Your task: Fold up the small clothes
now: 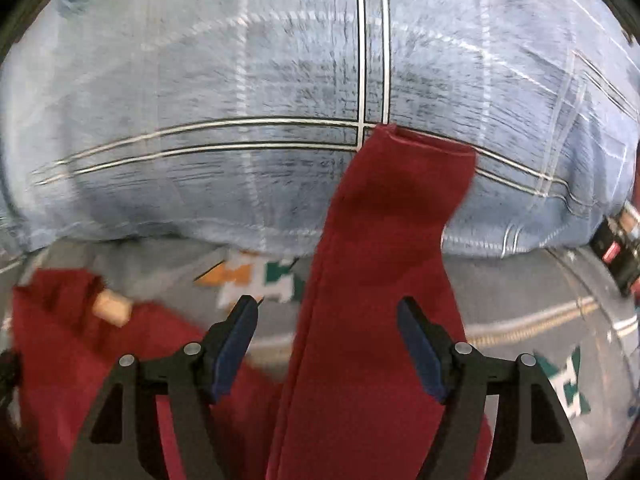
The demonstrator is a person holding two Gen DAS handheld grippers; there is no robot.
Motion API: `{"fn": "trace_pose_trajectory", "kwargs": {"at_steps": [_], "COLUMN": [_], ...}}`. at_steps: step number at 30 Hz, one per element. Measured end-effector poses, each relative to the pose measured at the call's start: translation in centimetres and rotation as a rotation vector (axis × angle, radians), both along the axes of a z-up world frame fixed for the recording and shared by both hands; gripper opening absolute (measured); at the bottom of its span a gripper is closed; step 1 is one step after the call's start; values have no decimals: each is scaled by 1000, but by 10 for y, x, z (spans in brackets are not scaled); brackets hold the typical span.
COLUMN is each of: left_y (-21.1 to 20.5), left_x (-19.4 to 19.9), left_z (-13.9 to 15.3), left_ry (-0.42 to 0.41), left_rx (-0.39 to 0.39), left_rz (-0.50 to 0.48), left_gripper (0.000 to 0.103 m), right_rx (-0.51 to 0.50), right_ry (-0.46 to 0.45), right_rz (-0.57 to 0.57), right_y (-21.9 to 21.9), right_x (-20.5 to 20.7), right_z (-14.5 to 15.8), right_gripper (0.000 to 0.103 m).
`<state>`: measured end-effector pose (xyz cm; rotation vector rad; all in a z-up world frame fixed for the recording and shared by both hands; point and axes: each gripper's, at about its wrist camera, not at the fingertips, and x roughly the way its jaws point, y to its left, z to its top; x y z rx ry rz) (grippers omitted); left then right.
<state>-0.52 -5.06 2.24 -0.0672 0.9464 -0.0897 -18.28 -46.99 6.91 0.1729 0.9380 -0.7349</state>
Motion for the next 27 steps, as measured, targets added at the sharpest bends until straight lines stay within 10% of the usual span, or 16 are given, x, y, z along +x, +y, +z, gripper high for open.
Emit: {"fn": "trace_pose_trajectory", "kwargs": {"at_steps": [6, 11, 18, 27], "left_y": [2, 2, 17, 49], "left_x": [3, 3, -8, -16], "left_z": [-1, 2, 26, 37], "left_ry": [-1, 1, -62, -76], "left_rx": [-9, -3, -46, -140], "left_rz": [1, -5, 7, 71], "left_gripper": [93, 92, 92, 91], "right_rx": [53, 58, 152, 102], "right_ry": [66, -2, -251, -324], "right_rz": [-116, -95, 19, 294], "right_y": [-44, -47, -16, 74], "right_x": [27, 10, -62, -96], "right_z": [-34, -24, 48, 127], "right_gripper": [66, 8, 6, 6]}}
